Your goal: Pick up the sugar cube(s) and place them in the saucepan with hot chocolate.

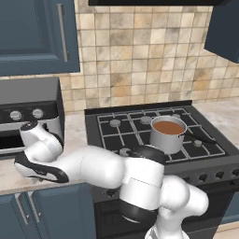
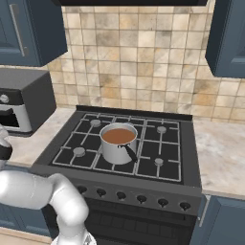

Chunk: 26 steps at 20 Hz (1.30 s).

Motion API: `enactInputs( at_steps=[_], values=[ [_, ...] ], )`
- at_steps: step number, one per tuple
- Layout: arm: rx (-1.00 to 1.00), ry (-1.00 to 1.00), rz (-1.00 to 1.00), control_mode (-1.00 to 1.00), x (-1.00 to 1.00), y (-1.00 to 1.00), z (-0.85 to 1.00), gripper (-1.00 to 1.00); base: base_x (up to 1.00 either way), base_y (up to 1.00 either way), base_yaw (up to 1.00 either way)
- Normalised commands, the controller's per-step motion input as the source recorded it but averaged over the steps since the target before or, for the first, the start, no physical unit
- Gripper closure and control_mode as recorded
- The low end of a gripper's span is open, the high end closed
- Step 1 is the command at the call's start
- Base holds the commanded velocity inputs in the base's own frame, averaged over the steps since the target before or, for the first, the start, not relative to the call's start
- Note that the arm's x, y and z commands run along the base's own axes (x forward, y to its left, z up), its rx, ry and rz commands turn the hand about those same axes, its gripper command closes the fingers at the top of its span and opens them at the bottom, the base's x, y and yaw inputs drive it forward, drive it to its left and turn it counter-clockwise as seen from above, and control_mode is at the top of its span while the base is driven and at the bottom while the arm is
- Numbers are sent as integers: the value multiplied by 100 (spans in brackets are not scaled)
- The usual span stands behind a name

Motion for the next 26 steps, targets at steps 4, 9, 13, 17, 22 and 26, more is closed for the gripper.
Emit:
enactInputs(
  at_steps=[4, 9, 13, 17, 22, 26],
  values=[
    [2, 8, 9, -100, 44, 32, -45, -100, 0, 0, 0],
    [0, 16, 1, -100, 40, 21, -44, -100, 0, 0, 0],
    [0, 3, 0, -100, 29, 48, -13, -100, 0, 0, 0],
    [0, 0, 0, -100, 20, 47, -7, -100, 0, 0, 0],
    [0, 4, -1, -100, 2, 18, -16, -100, 0, 0, 0],
    [0, 7, -2, -100, -6, -8, -19, -100, 0, 0, 0]
  ],
)
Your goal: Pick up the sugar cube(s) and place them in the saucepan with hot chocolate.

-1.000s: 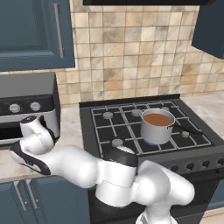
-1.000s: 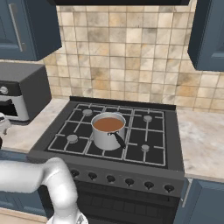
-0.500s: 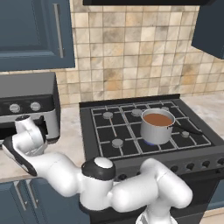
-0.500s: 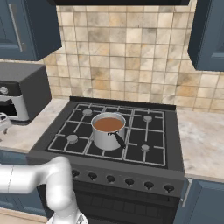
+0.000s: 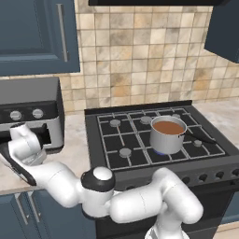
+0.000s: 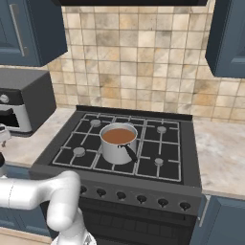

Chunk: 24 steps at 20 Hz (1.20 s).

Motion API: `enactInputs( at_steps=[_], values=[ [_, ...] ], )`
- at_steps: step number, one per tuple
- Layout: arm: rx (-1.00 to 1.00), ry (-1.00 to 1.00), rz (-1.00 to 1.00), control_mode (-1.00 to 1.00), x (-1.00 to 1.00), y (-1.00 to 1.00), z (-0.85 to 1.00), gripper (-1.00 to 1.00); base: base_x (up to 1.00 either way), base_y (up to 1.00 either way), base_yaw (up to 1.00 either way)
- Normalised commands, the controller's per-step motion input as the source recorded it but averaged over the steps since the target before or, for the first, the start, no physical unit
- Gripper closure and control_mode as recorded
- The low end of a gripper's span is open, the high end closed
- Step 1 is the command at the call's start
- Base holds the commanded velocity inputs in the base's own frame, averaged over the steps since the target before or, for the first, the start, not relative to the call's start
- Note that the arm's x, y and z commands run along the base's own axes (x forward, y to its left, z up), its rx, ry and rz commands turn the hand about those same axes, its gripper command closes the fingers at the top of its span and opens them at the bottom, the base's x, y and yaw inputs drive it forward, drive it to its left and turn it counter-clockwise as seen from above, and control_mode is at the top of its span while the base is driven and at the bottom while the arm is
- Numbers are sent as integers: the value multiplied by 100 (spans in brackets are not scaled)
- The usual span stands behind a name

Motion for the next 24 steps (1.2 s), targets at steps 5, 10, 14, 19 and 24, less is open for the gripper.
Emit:
enactInputs(
  at_steps=[5, 10, 14, 19, 24],
  values=[
    [0, 1, 0, -100, -29, -38, -21, -100, 0, 0, 0],
    [0, -1, -1, -100, -55, -37, -19, -100, 0, 0, 0],
    [0, -3, -4, -100, -50, -26, -13, -100, 0, 0, 0],
    [0, 1, -7, -100, -2, -23, -7, -100, 0, 0, 0],
    [0, 0, -1, -100, 18, -18, -1, -100, 0, 0, 0]
  ],
)
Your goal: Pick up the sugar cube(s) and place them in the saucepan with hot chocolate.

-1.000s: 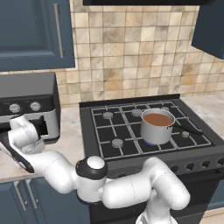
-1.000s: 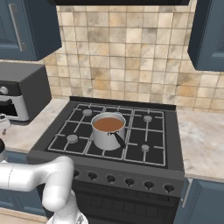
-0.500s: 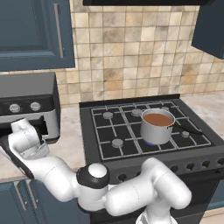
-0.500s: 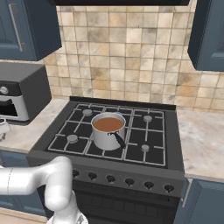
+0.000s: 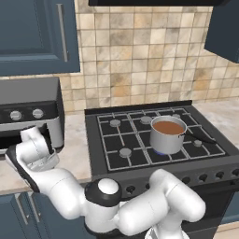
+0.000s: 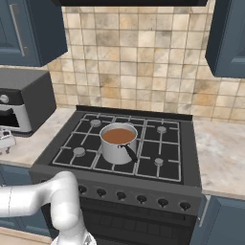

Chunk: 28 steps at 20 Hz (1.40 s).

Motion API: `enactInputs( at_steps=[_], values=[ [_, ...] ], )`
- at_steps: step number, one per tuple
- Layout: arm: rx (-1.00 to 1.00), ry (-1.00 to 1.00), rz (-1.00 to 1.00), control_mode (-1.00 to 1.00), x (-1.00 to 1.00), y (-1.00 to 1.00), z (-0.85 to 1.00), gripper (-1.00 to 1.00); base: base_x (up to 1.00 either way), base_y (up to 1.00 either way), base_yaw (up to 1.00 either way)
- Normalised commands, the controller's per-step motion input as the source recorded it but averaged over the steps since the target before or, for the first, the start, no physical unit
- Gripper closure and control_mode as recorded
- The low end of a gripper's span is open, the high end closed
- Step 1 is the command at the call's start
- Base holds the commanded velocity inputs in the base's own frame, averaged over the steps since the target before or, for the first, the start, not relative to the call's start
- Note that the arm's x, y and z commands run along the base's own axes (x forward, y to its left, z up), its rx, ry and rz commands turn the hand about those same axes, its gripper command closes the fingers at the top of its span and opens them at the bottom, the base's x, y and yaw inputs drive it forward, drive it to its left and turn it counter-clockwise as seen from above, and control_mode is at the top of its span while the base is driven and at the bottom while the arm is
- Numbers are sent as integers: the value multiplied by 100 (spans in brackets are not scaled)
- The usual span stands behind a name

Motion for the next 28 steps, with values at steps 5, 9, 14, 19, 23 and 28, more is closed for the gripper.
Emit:
enactInputs(
  at_steps=[5, 9, 14, 19, 23, 28],
  values=[
    [0, 0, 0, -100, 29, 0, 0, -100, 0, 0, 0],
    [0, 0, 0, -100, 29, 0, 0, -100, 0, 0, 0],
    [0, 0, 0, -100, 6, 12, -1, -100, 0, 0, 0],
    [0, 0, 0, -100, 0, 11, -4, -100, 0, 0, 0],
    [0, 0, 0, -100, 0, 5, -5, -100, 0, 0, 0],
    [0, 0, 0, -100, 0, 4, -8, -100, 0, 0, 0]
  ],
)
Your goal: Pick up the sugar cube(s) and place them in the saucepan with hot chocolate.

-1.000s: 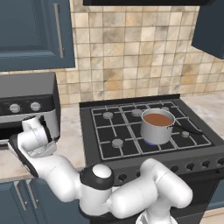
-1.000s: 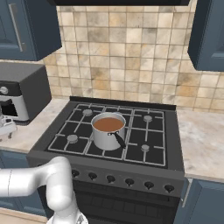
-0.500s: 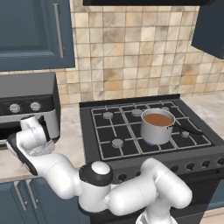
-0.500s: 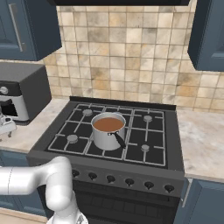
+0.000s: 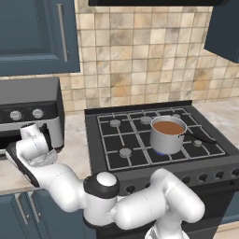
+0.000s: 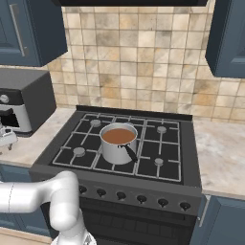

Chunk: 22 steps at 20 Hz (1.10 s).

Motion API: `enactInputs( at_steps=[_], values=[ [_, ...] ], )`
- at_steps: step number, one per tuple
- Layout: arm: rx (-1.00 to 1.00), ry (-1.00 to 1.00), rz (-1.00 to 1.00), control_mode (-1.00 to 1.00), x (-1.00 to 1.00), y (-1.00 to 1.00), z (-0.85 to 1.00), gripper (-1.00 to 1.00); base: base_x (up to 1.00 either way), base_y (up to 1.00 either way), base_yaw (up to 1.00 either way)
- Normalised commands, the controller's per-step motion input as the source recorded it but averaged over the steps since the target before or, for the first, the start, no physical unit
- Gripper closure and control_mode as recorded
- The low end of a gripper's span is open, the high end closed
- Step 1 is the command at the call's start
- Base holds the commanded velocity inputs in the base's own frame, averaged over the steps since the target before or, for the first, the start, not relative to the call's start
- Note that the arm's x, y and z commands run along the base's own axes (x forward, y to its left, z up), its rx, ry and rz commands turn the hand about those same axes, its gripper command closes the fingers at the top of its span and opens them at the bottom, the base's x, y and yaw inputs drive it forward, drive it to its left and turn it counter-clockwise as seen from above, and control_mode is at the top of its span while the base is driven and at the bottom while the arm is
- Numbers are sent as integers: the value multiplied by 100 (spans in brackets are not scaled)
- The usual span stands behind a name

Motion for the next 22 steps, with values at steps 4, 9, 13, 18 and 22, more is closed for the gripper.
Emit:
enactInputs(
  at_steps=[4, 9, 13, 18, 22],
  values=[
    [0, 0, 0, -100, -4, 0, -6, -100, 0, 0, 0],
    [0, 0, 0, -100, -1, 3, -7, -100, 0, 0, 0],
    [0, 0, 0, -100, -6, 3, -8, -100, 0, 0, 0],
    [0, 0, 0, -100, -11, 9, -10, -100, 0, 0, 0],
    [0, 0, 0, -100, -13, 12, -6, -100, 0, 0, 0]
  ],
)
